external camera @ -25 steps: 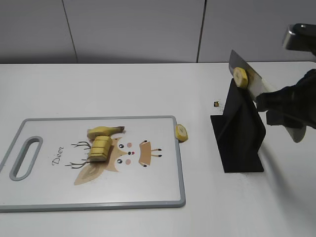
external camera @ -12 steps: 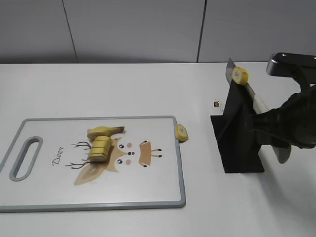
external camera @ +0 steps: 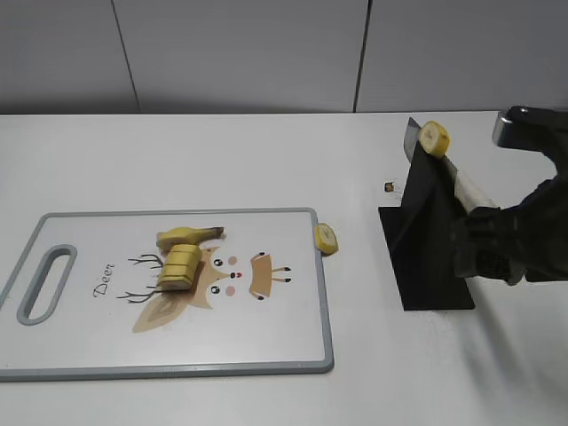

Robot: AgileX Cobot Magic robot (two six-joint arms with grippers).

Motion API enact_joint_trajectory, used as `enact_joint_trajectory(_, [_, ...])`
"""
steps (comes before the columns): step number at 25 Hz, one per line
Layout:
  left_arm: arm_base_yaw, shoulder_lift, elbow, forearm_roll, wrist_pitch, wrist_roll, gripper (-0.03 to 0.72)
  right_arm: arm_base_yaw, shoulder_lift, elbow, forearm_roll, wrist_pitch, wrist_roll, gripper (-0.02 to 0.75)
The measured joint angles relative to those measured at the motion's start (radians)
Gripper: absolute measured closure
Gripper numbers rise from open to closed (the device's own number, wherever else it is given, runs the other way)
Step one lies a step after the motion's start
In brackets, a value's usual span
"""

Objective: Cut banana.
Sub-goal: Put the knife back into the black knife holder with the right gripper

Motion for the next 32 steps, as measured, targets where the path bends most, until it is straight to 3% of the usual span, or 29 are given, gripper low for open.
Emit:
enact_joint_trajectory(9, [0.000,0.000,0.000,0.000,0.000,-0.001,0.188,0.000,-0.212,0.000,0.007,0.101,-0.053,0.145])
enact_joint_trajectory(16, [0.000,0.000,0.000,0.000,0.000,-0.001,0.188,0.000,-0.514,0.038,0.024,0.242,-0.342,0.146])
enact_joint_trajectory(21, [0.000,0.000,0.000,0.000,0.000,-0.001,0.190,0.000,-0.768,0.149,0.029,0.328,-0.387,0.146])
enact_joint_trajectory(32, [0.000,0.000,0.000,0.000,0.000,-0.001,0.190,0.000,-1.200,0.173,0.022,0.457,-0.488,0.148])
